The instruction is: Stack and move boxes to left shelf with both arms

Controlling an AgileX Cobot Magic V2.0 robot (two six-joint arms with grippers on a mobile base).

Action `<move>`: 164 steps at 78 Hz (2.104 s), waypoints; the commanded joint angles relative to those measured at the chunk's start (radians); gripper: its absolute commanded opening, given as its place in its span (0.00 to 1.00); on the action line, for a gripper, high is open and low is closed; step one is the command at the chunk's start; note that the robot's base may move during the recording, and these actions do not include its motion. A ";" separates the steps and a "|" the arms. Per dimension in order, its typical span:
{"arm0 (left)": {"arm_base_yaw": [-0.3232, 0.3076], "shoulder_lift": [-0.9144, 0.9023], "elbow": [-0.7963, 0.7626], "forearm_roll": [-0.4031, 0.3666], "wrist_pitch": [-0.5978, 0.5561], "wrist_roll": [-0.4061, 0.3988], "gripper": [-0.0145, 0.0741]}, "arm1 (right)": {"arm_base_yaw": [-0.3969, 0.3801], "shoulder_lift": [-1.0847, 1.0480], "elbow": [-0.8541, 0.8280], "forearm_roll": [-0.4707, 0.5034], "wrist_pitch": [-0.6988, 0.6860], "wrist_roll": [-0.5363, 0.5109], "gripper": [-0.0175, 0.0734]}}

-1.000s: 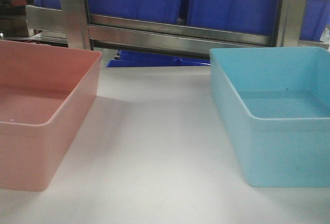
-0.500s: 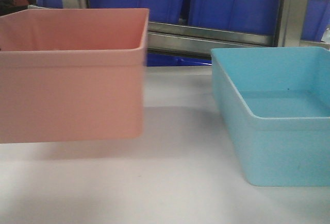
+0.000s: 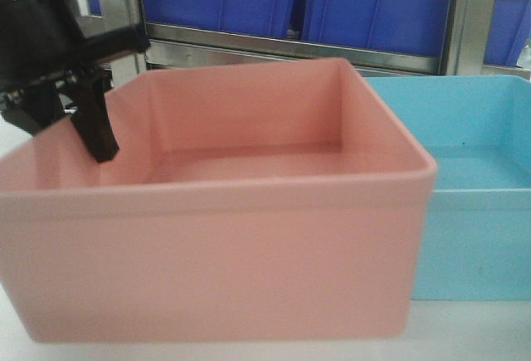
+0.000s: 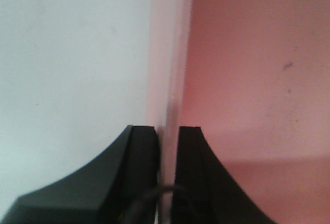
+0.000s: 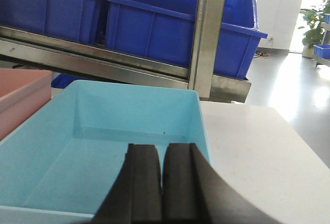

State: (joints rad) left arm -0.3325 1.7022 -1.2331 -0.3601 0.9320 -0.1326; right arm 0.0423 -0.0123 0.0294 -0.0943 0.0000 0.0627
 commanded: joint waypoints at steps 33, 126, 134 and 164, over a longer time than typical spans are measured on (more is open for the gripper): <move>-0.030 -0.054 0.022 -0.059 -0.119 -0.018 0.16 | -0.001 -0.018 -0.023 -0.010 -0.095 -0.007 0.25; -0.030 -0.341 0.101 -0.056 -0.329 0.304 0.54 | -0.001 -0.018 -0.023 -0.010 -0.095 -0.007 0.25; -0.030 -0.432 0.185 -0.056 -0.476 0.392 0.54 | -0.001 -0.018 -0.023 -0.010 -0.095 -0.007 0.25; 0.001 -0.781 0.507 -0.047 -0.914 0.409 0.54 | -0.001 -0.018 -0.023 -0.010 -0.095 -0.007 0.25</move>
State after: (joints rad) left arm -0.3484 0.9994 -0.7467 -0.3960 0.1560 0.2688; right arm 0.0423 -0.0123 0.0294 -0.0943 0.0000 0.0627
